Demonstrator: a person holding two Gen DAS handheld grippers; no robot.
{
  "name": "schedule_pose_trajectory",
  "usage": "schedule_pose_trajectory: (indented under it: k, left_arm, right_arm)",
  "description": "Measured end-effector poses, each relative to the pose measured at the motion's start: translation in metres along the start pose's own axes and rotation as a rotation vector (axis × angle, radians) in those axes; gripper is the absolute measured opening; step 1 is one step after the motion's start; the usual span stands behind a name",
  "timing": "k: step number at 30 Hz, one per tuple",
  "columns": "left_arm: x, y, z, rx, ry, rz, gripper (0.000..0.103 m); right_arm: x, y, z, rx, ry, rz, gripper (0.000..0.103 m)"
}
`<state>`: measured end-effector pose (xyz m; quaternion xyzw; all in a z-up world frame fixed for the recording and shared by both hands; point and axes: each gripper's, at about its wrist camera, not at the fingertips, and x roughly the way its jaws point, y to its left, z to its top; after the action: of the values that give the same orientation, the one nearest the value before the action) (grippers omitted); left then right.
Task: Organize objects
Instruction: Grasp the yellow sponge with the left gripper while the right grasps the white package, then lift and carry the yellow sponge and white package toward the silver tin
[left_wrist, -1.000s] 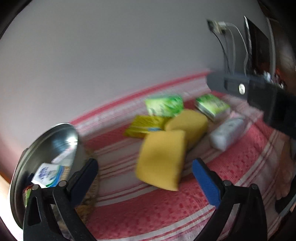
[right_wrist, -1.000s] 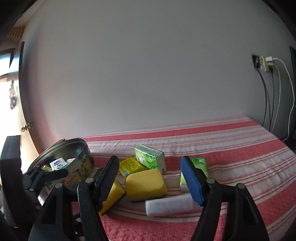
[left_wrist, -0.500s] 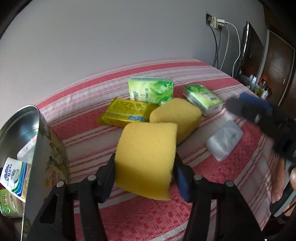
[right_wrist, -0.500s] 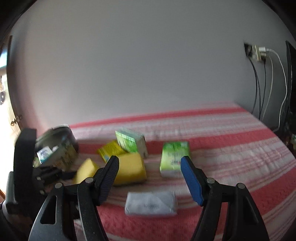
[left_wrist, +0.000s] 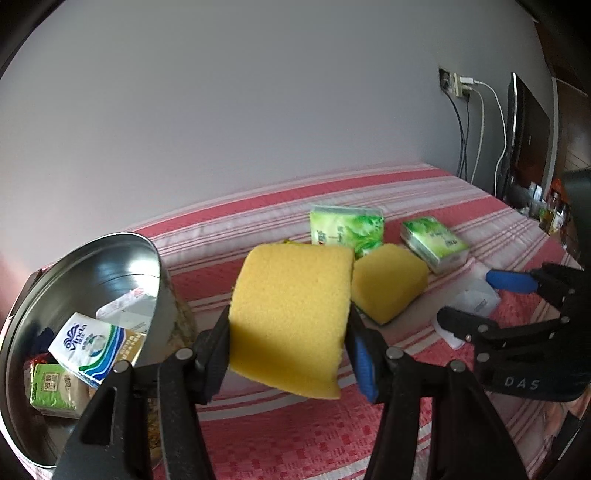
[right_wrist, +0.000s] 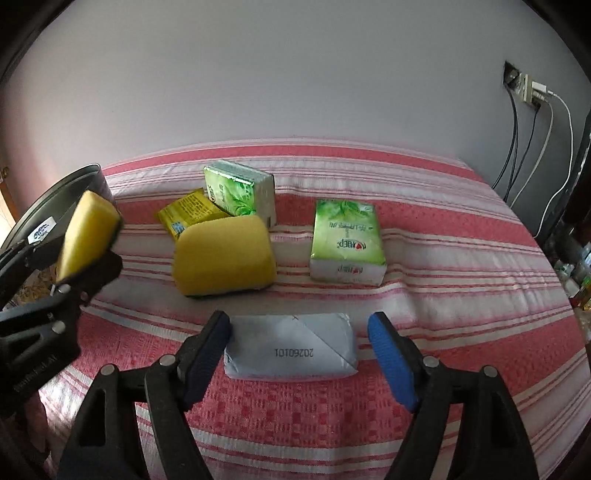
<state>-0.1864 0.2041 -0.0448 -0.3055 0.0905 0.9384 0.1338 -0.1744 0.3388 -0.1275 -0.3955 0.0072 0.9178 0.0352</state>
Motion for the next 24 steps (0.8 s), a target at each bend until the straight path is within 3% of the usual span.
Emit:
schedule_pose_trajectory:
  k: [3, 14, 24]
  left_arm:
    - [-0.004, 0.0, -0.001, -0.001, -0.022, 0.01, 0.056]
    - [-0.008, 0.0, -0.002, -0.011, -0.057, 0.032, 0.056]
    - [-0.015, 0.003, -0.005, -0.026, -0.09, 0.041, 0.056]
  right_arm:
    - [0.01, 0.006, -0.003, -0.043, 0.052, -0.02, 0.079]
    - [0.003, 0.004, -0.006, -0.033, 0.027, 0.025, 0.073]
    - [-0.009, 0.01, 0.007, -0.024, -0.086, 0.045, 0.072]
